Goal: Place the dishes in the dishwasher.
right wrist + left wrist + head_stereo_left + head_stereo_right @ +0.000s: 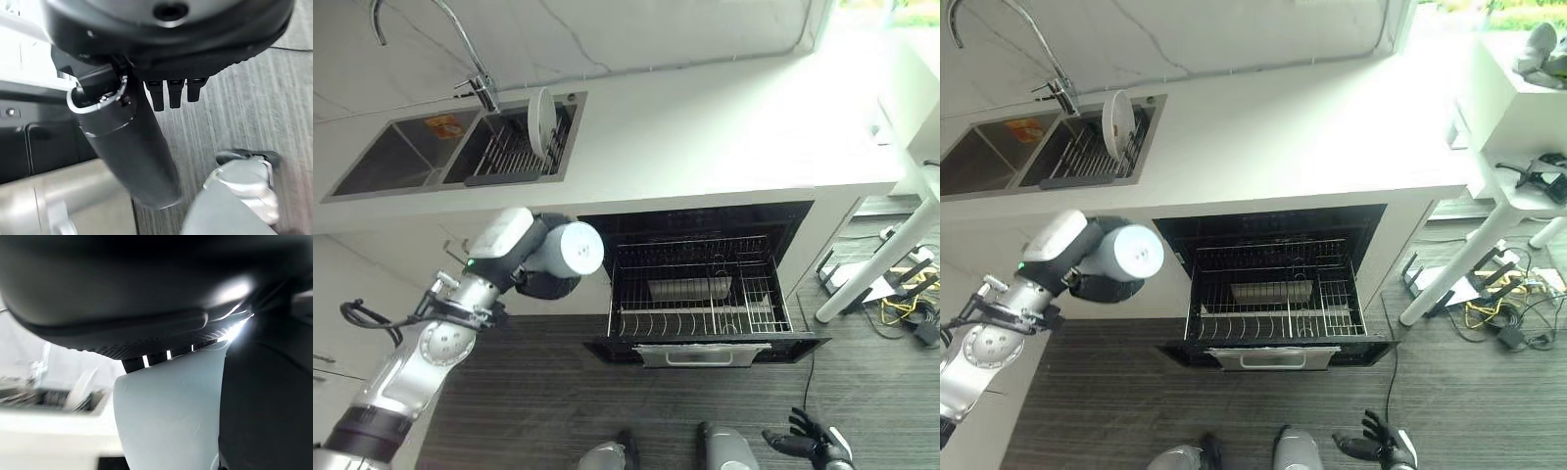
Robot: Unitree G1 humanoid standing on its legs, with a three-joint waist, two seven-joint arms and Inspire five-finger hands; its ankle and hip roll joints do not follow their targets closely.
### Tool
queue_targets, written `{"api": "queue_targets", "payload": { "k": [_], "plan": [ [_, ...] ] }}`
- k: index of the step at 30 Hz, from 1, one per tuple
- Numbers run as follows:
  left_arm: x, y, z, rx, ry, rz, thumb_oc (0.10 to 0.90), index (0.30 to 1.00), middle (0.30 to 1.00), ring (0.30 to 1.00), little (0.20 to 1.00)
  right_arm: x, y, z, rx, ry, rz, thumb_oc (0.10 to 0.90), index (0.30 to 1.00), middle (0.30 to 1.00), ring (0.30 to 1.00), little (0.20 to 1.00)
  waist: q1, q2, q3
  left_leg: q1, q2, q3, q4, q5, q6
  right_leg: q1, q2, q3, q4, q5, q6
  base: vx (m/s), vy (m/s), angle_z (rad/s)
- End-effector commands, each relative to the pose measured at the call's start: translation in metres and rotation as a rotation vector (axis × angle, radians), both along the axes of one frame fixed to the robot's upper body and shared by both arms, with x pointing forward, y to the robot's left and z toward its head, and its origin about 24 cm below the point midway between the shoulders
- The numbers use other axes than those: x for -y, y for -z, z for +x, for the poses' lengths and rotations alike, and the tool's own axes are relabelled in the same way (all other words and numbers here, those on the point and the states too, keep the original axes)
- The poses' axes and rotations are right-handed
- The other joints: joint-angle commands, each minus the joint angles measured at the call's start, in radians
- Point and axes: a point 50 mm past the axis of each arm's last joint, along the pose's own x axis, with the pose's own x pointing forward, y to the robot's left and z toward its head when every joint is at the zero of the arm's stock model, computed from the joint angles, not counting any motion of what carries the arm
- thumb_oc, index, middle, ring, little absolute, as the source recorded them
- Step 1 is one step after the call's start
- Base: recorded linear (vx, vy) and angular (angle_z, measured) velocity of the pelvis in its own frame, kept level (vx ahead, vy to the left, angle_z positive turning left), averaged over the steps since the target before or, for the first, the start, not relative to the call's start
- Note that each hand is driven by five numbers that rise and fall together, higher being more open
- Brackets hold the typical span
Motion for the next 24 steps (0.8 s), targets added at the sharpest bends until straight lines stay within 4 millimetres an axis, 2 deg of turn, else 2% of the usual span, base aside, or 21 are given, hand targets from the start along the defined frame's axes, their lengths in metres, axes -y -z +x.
{"api": "queue_targets", "payload": {
  "k": [1, 5, 15, 21, 24],
  "plan": [
    [-0.001, -0.059, 0.004, 0.276, 0.013, -0.085, 0.400, 0.300, 0.300, 0.300, 0.300, 0.003, -0.001, -0.007, 0.019, 0.017, 0.001, 0.800, 0.900, 0.900, 0.900, 0.900, -0.044, 0.038, -0.043, 0.008, -0.010, -0.001, 0.047, -0.050, 0.003, 0.032, -0.115, -0.013, -0.121, 0.006, 0.182, 0.07, 0.113, -0.30],
    [-0.002, -0.057, 0.004, 0.263, 0.005, -0.083, 0.400, 0.300, 0.300, 0.300, 0.300, -0.013, 0.007, -0.012, -0.006, 0.001, 0.012, 0.800, 0.900, 0.900, 0.900, 0.900, -0.044, 0.030, -0.067, 0.016, -0.021, 0.012, 0.047, -0.094, 0.022, 0.011, -0.141, -0.006, -0.121, 0.020, 0.210, 0.04, 0.035, -0.14],
    [0.003, -0.052, 0.002, 0.245, 0.028, -0.084, 0.400, 0.300, 0.300, 0.300, 0.300, -0.026, 0.010, -0.015, 0.007, 0.009, 0.035, 0.800, 0.900, 0.900, 0.900, 0.900, -0.035, 0.020, -0.092, 0.025, -0.010, 0.051, 0.047, -0.112, 0.033, 0.020, -0.160, -0.032, -0.121, 0.019, 0.222, 0.03, -0.006, 0.00],
    [0.012, -0.050, -0.001, 0.233, 0.112, -0.163, 0.400, 0.300, 0.300, 0.300, 0.300, -0.024, 0.000, -0.007, 0.128, 0.054, 0.058, 0.800, 0.900, 0.900, 0.900, 0.900, -0.048, 0.003, -0.098, 0.036, -0.007, 0.071, 0.047, -0.122, 0.042, 0.020, -0.156, -0.017, -0.121, 0.016, 0.229, 0.01, -0.006, -0.02],
    [0.016, -0.046, 0.000, 0.192, 0.162, -0.281, 0.400, 0.300, 0.300, 0.300, 0.300, -0.023, -0.009, -0.003, 0.222, 0.059, 0.070, 0.800, 0.900, 0.900, 0.900, 0.900, -0.071, -0.014, -0.095, 0.054, -0.010, 0.089, 0.047, -0.131, 0.050, 0.020, -0.152, 0.002, -0.121, 0.021, 0.236, 0.00, 0.007, -0.15]
  ]
}}
